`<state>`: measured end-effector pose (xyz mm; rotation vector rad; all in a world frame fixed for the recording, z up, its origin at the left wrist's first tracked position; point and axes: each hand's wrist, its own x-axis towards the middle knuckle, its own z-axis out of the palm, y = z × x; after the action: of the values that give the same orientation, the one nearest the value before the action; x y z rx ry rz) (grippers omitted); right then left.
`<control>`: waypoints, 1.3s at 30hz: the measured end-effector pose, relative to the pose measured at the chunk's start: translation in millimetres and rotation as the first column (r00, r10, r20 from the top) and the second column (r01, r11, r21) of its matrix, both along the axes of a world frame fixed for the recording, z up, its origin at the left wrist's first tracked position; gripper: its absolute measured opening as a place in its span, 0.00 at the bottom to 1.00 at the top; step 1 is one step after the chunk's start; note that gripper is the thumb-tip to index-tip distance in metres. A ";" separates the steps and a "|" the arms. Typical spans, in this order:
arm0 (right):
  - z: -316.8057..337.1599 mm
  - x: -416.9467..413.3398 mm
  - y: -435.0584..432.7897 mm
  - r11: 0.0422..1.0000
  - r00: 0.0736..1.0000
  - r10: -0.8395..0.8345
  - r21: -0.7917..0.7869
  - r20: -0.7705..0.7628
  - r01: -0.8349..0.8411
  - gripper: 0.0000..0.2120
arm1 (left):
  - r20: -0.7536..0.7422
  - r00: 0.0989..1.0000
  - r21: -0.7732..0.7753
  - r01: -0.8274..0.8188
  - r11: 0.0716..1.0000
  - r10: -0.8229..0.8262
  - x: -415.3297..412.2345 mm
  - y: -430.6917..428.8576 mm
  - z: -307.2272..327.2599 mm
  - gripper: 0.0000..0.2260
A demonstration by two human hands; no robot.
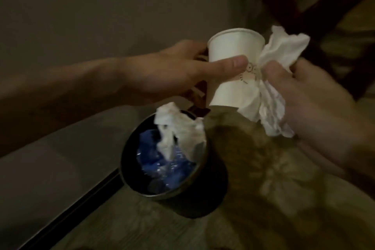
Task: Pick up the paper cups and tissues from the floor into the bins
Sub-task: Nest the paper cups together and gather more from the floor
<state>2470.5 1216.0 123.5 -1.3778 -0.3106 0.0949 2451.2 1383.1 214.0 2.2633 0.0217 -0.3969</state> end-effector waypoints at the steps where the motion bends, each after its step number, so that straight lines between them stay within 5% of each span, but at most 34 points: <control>1: -0.5 2.7 16.4 0.994 0.997 0.073 0.086 -0.036 -0.070 0.06 | 0.029 0.998 0.000 -0.049 0.999 0.049 -9.5 20.6 2.4 0.23; 7: -22.7 -0.3 96.4 0.921 0.934 0.358 -0.172 0.018 -0.349 0.11 | 0.093 0.958 0.003 -0.273 0.962 0.272 -51.9 114.7 -40.2 0.32; 10: -60.2 -3.7 115.9 0.795 0.870 0.477 -0.484 0.126 -0.366 0.08 | 0.048 0.963 0.013 -0.266 0.964 0.265 -59.9 144.0 -81.9 0.28; 13: -88.6 0.2 122.9 0.393 0.552 0.774 -0.919 0.310 -0.035 0.12 | -0.093 0.978 0.091 -0.177 0.980 0.185 -65.6 159.7 -129.3 0.26; 16: -94.0 4.9 127.1 0.091 0.337 0.927 -0.968 0.168 0.233 0.18 | -0.269 0.961 0.160 -0.030 0.987 0.073 -71.8 163.2 -169.5 0.26; 22: -93.5 13.7 138.8 -0.045 0.244 0.969 -0.939 0.042 0.340 0.16 | -0.266 0.959 0.305 -0.010 0.952 0.095 -53.6 158.5 -196.9 0.33; 24: -93.7 13.8 137.5 0.018 0.265 0.959 -0.951 0.104 0.308 0.20 | -0.220 0.968 0.349 -0.040 0.936 0.123 -51.5 159.8 -196.2 0.32; 27: -91.2 13.6 132.0 0.208 0.423 0.870 -0.966 0.255 0.155 0.32 | -0.051 0.991 0.361 -0.101 0.927 0.127 -58.5 167.1 -182.8 0.36; 30: -85.1 13.7 131.1 0.345 0.543 0.794 -0.938 0.273 -0.033 0.31 | 0.046 0.986 0.354 -0.167 0.920 0.161 -62.7 176.1 -161.5 0.37; 33: -74.7 15.9 129.7 0.501 0.690 0.691 -0.831 0.215 -0.243 0.25 | 0.069 0.973 0.284 -0.232 0.930 0.221 -58.2 182.2 -136.2 0.27; 37: -61.2 18.7 126.5 0.707 0.826 0.532 -0.634 0.186 -0.313 0.28 | 0.184 0.964 0.285 -0.237 0.929 0.190 -50.9 179.9 -106.8 0.07; 39: -56.3 19.4 119.0 0.769 0.882 0.457 -0.550 0.116 -0.326 0.27 | 0.231 0.958 0.292 -0.233 0.927 0.168 -43.2 171.7 -97.0 0.06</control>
<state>2489.9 1335.0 67.2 -1.8483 -0.8349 0.3863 2408.0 1554.8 117.0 2.5786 0.2273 -0.0518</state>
